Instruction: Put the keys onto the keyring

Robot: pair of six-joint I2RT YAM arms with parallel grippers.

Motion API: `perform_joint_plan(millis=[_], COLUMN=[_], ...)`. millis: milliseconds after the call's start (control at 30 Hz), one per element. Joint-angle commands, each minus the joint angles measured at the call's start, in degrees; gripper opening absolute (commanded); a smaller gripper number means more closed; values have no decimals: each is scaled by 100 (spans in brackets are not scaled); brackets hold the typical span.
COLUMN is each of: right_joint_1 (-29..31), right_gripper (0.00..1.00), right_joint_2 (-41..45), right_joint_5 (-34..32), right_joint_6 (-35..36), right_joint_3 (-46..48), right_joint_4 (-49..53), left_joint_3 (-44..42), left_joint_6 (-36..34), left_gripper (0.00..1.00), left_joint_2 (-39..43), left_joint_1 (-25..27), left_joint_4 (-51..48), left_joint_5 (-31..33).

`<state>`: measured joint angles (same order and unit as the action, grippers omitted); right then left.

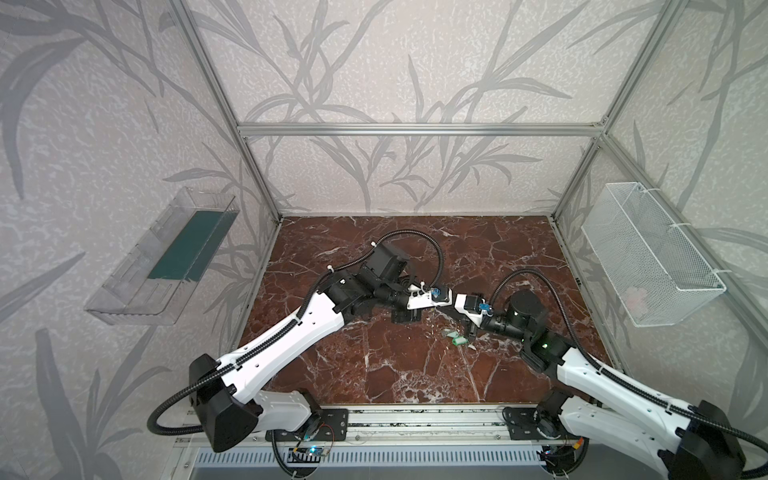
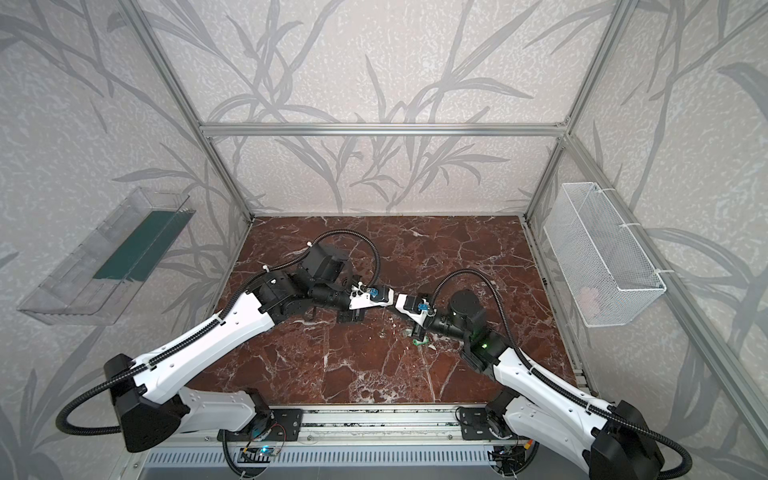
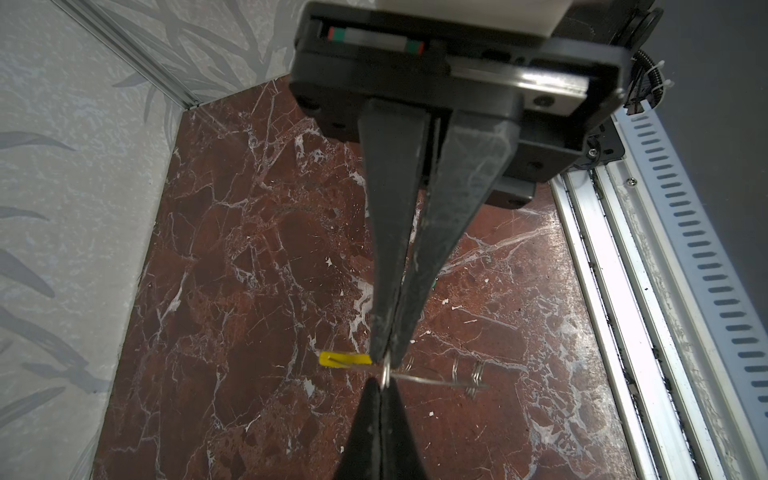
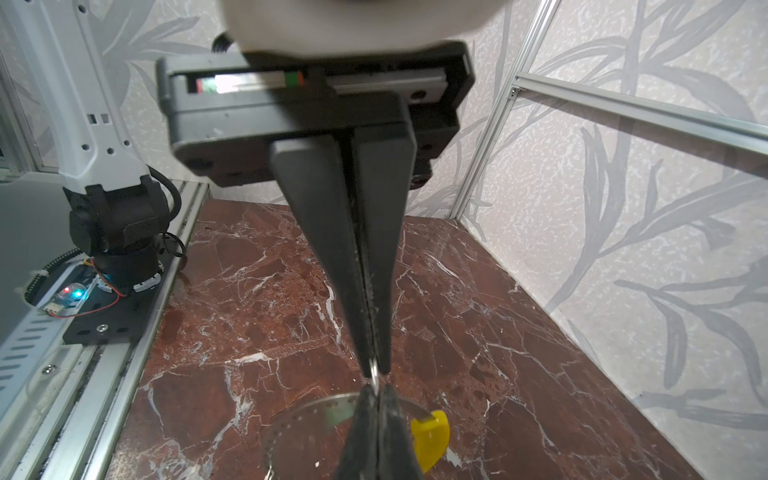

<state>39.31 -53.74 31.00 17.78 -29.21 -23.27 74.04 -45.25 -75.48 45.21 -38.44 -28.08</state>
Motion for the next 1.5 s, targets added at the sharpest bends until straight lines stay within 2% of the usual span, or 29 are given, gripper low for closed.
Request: perform_joint_plan(millis=[0, 267, 367, 500, 667, 900, 1167, 1467], right_joint_1=[24, 25, 2, -41, -89, -86, -90, -90], right_gripper=[3, 0, 0, 0, 0, 0, 0, 0], right_joint_2=[-73, -26, 21, -14, -100, -146, -190, -181], right_joint_5=[46, -66, -177, -123, 18, 213, 268, 204], right_joint_6=[-63, -299, -558, -861, -1199, -1310, -1335, -1355], right_joint_3=[-116, 45, 249, 405, 548, 516, 469, 504], right_joint_4=[-73, -371, -833, -1394, -2177, -2358, -2396, -2516], left_joint_3=[111, -163, -599, -1423, -2649, -3178, -3171, -3028], left_joint_6=[-72, 194, 569, 1302, 2316, 2839, 3066, 2878], left_gripper=[0, 0, 17, 27, 26, 24, 23, 21], left_joint_2=[-6, 114, 375, 850, 1335, 1319, 1167, 1078], left_joint_1=[29, -7, -152, -587, -1065, -1100, -1085, -1087], left_joint_4=[121, 648, 1268, 2435, 4592, 5769, 6058, 5531], left_joint_5=[-175, -322, -376, -902, -1679, -2197, -2523, -2705])
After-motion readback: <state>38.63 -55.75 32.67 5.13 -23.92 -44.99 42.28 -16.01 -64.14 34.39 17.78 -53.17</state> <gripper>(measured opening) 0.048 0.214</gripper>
